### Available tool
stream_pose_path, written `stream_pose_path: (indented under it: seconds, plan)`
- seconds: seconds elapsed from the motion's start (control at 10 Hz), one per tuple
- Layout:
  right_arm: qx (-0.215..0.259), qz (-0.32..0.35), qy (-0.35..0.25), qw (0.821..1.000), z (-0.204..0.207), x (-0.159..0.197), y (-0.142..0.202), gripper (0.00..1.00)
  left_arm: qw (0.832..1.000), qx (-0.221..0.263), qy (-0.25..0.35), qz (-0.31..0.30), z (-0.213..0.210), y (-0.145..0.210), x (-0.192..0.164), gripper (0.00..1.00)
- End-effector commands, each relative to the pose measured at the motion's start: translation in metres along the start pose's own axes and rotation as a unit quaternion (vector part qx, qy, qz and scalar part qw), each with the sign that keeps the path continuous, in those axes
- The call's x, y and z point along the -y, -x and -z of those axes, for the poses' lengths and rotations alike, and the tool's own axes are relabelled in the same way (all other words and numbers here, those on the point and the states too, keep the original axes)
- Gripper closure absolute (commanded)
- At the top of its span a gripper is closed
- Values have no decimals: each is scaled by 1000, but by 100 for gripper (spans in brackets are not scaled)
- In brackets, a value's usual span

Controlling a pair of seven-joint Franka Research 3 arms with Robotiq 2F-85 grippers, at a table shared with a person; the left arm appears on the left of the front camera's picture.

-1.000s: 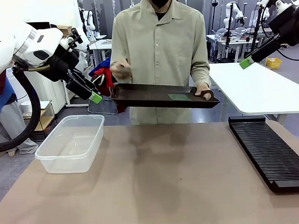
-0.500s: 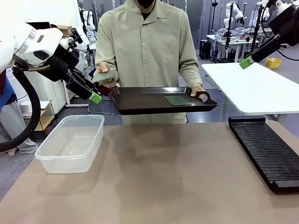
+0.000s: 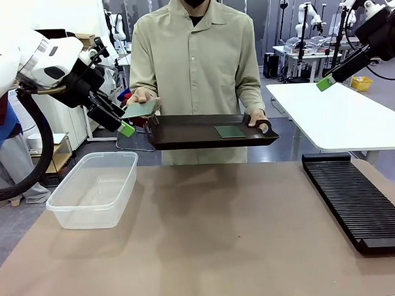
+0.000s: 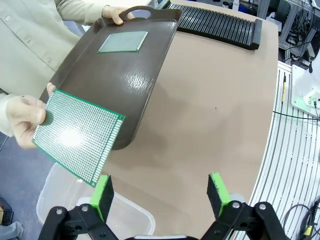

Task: Sort PCBs into racks and boxes based on the side picked up.
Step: Pick up the Blank PCB handed by the Human.

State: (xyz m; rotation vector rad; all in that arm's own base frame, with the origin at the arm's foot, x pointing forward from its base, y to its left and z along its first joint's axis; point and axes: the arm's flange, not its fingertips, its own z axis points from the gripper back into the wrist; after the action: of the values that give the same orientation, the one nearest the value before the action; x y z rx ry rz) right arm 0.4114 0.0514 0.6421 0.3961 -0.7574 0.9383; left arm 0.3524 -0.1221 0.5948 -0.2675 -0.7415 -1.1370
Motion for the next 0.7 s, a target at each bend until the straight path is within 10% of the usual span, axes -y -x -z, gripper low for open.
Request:
stream_pose_path:
  seconds: [0.0, 0.6]
  plan:
    - [4, 0, 0, 1000, 1, 1, 0, 0, 1000, 0, 7, -4, 0, 0, 0, 0]
    - [4, 0, 0, 1000, 1, 1, 0, 0, 1000, 0, 7, -4, 0, 0, 0, 0]
